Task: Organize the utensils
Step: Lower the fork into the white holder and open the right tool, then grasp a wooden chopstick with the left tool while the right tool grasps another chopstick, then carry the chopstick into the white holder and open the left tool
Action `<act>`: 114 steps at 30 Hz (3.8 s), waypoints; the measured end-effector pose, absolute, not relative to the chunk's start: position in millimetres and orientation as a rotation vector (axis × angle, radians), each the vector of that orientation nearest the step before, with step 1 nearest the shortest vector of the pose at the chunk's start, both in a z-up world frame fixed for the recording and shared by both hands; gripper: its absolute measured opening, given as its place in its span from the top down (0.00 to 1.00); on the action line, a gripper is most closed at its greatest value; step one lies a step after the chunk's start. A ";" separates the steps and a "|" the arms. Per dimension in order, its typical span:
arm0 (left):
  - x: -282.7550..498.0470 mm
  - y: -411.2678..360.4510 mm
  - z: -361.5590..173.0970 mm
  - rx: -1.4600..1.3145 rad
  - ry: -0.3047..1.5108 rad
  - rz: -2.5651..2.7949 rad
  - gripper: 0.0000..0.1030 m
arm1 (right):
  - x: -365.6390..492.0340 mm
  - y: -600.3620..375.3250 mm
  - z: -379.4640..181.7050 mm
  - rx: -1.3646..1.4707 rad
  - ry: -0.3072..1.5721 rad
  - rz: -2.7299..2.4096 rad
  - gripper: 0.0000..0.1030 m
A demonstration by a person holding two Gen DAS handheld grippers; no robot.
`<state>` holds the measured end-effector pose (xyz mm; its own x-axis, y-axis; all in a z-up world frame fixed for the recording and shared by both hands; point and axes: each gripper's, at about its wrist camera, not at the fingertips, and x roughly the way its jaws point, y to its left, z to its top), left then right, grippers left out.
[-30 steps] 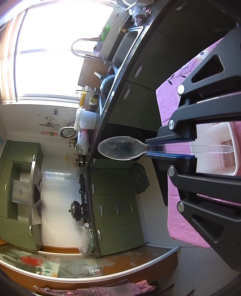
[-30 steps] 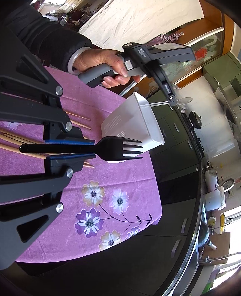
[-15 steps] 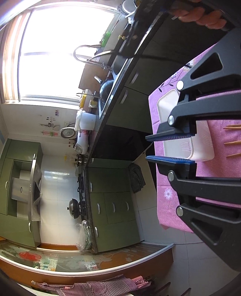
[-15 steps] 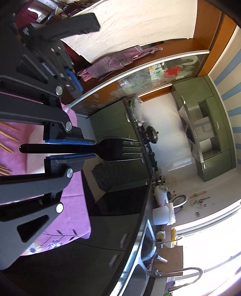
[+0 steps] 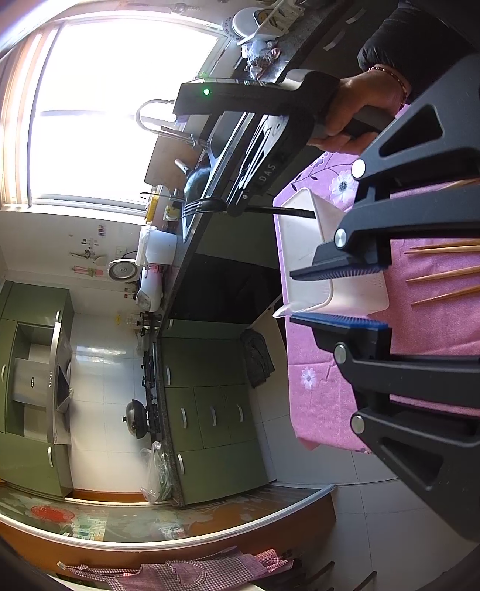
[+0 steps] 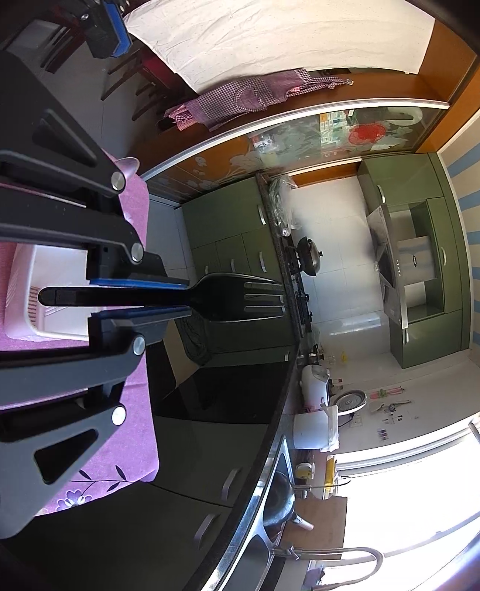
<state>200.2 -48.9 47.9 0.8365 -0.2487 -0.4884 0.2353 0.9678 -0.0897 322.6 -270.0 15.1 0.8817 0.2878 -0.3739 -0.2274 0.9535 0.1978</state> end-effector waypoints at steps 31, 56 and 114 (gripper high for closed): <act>235.7 -69.1 -136.2 0.039 1.345 -0.260 0.86 | 226.1 -346.7 -66.9 0.124 0.978 0.221 0.60; 232.8 -73.6 -111.0 0.101 1.270 -0.231 0.94 | 238.7 -310.8 -140.7 0.094 1.369 0.264 0.75; 154.3 -24.6 -16.5 0.083 0.976 -0.297 0.93 | 131.2 -306.6 -19.9 0.000 0.899 0.374 0.93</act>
<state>154.3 -24.6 -16.5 0.5237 -0.2108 -0.8254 0.2851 0.9564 -0.0634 131.2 -306.6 -19.9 0.5620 0.3173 -0.7638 -0.3176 0.9355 0.1549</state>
